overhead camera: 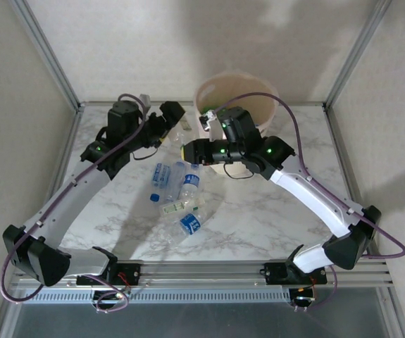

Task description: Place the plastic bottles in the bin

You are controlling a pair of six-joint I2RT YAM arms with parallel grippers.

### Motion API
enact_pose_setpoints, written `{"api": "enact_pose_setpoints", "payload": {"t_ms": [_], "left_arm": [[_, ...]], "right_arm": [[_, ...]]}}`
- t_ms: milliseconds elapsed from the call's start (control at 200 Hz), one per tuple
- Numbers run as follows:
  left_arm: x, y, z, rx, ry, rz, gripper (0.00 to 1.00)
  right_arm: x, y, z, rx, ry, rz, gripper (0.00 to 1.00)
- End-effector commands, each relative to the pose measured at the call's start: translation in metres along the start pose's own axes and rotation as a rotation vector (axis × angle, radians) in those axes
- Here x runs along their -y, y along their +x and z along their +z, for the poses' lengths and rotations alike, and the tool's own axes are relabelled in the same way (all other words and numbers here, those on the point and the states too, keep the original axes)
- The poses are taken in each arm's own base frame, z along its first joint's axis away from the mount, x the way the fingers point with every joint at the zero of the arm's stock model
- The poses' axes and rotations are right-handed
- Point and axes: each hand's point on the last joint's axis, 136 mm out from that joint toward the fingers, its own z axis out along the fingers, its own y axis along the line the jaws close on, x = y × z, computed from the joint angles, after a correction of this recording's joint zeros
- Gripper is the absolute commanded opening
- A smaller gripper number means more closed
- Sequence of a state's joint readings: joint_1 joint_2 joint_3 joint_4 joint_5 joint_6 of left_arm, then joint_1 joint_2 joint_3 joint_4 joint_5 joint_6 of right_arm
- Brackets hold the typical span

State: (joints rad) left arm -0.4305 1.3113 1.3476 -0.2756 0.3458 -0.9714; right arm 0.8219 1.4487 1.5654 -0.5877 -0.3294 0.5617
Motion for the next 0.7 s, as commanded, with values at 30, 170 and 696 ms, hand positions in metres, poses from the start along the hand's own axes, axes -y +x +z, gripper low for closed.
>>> {"api": "enact_pose_setpoints", "payload": {"t_ms": [30, 170, 696], "left_arm": [[0.015, -0.034, -0.013, 0.114, -0.048, 0.082, 0.99], [0.011, -0.059, -0.031, 0.189, -0.096, 0.113, 1.0], [-0.066, -0.051, -0.039, 0.165, -0.351, 0.172, 0.93]], "right_arm": [[-0.006, -0.029, -0.022, 0.086, 0.041, -0.047, 0.24], [0.007, -0.064, -0.053, 0.19, 0.12, -0.033, 0.24], [0.134, -0.148, -0.123, 0.365, 0.564, 0.124, 0.23]]}}
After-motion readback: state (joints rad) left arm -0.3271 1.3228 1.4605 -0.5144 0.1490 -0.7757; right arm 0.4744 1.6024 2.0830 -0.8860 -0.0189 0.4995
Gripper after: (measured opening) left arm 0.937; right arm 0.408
